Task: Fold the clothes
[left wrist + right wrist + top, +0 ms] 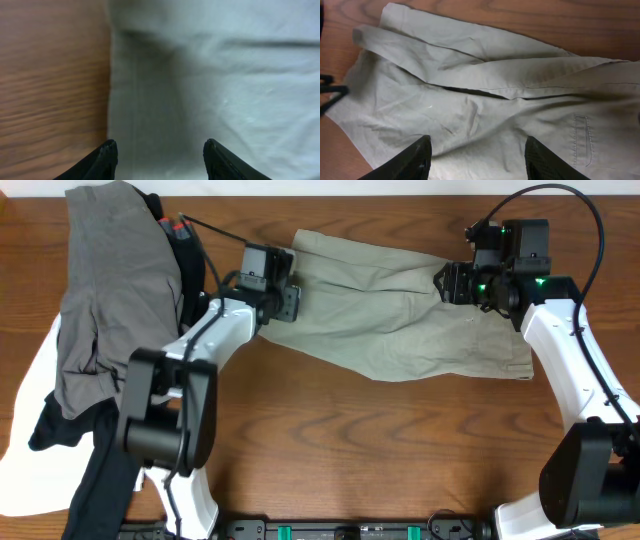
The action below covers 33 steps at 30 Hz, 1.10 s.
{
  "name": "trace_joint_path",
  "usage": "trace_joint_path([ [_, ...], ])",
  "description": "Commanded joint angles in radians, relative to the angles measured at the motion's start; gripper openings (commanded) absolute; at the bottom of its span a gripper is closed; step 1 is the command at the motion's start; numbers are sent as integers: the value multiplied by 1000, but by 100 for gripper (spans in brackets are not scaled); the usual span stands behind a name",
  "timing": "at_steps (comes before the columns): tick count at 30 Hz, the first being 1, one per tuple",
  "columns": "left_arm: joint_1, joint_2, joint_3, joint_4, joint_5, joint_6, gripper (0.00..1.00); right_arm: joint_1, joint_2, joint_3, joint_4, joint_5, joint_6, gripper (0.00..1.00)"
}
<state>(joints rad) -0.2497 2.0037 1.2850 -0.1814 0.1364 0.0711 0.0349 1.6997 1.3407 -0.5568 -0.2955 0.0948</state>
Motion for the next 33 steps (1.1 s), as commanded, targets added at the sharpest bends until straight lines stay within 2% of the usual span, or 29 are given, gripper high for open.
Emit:
trace_joint_path([
  [1,2,16,-4,12,17,74,57,6,-1,6,5,3,-6,58],
  [10,-17,16,-17,-76,16,63,57,6,-1,6,6,3,-6,58],
  [21,-47,17,-101,-85,5,66,57,6,-1,6,-16,3,-6,61],
  [25,-46,17,-114,-174,5,65,58,6,-1,6,-19,3,-6,63],
  [28,-46,16,-114,-261,4,29,58,6,-1,6,-22,3,-6,64],
  [33,-47,16,-114,-338,3,-107,58,6,-1,6,-20,3,-6,65],
])
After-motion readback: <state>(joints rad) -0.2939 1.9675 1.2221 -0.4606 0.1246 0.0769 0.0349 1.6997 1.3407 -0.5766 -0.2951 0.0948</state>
